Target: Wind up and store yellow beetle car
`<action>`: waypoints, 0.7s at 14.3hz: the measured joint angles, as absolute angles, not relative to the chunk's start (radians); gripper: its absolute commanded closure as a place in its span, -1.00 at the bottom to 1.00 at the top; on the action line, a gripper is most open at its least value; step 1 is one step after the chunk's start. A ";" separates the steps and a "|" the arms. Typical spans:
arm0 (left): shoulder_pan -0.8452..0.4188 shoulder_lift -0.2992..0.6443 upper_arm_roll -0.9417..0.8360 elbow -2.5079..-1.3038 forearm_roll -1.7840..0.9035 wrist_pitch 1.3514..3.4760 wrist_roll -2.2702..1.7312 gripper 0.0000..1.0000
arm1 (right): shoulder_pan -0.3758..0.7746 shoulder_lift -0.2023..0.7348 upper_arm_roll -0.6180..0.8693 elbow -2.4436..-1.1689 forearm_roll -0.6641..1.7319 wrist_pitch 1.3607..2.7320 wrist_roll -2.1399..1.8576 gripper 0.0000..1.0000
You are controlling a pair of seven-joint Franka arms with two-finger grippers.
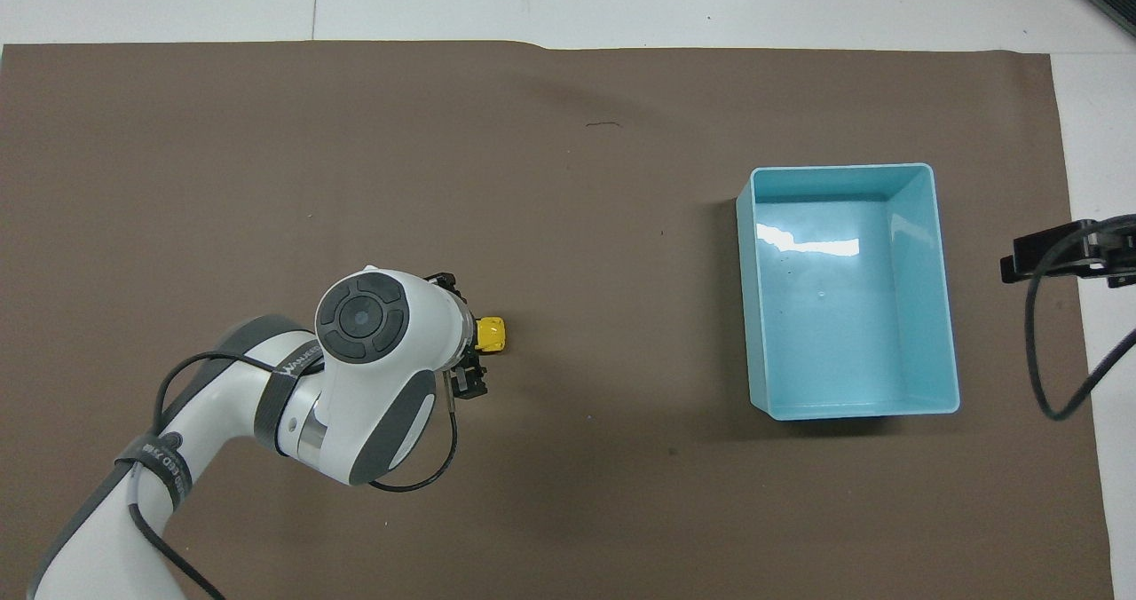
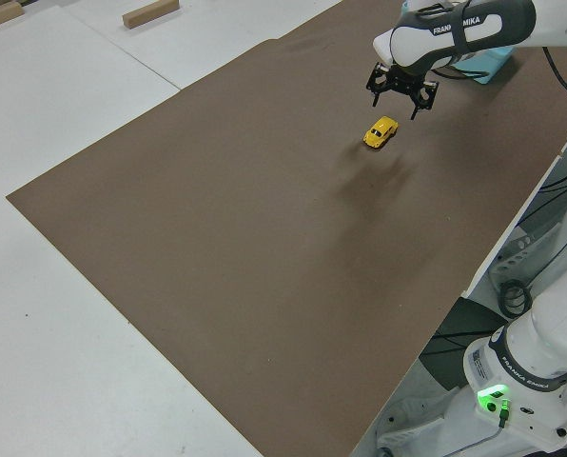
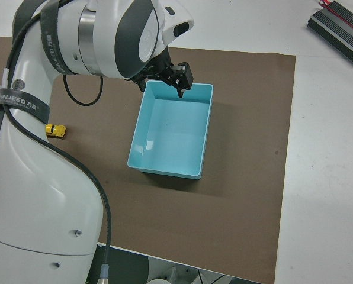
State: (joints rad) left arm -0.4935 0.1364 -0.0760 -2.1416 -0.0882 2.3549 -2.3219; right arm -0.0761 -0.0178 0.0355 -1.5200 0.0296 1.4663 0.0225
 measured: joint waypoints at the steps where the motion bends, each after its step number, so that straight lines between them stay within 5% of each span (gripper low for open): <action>1: -0.493 0.141 -0.070 -2.147 -0.088 2.374 -2.323 -1.00 | -0.076 -0.018 0.035 -1.520 0.030 1.466 0.023 -1.00; 10: -0.478 0.218 -0.056 -2.163 -0.091 2.497 -2.329 -1.00 | -0.076 -0.018 0.035 -1.520 0.030 1.466 0.023 -1.00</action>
State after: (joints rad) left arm -0.4784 0.2180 -0.0557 -2.1630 -0.0911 2.4973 -2.3291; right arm -0.0761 -0.0178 0.0355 -1.5200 0.0296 1.4663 0.0225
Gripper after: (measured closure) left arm 0.000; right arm 0.000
